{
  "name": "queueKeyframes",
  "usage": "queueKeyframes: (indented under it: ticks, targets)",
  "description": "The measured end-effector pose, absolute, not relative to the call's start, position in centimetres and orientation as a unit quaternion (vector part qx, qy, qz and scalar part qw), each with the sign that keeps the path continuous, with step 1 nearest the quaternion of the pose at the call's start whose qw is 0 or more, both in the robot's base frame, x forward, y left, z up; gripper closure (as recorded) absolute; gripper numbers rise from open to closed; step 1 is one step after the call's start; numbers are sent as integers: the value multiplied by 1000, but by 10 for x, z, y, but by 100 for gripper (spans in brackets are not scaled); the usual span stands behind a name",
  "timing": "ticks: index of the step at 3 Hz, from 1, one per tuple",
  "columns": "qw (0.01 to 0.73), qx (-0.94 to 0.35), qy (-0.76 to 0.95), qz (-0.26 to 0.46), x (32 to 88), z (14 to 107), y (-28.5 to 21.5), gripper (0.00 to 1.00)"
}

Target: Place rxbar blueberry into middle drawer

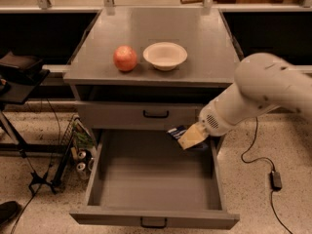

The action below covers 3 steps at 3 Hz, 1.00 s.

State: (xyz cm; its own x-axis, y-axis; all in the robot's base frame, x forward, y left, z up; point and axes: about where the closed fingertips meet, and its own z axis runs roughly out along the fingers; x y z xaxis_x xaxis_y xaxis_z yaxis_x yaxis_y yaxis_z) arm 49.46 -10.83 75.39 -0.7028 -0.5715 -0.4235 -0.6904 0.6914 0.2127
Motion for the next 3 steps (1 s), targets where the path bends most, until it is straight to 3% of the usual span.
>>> queueKeyframes:
  ticks: [2, 3]
  targets:
    - [135, -360, 902, 195, 512, 644, -80, 100]
    - [82, -355, 905, 217, 534, 574, -60, 100]
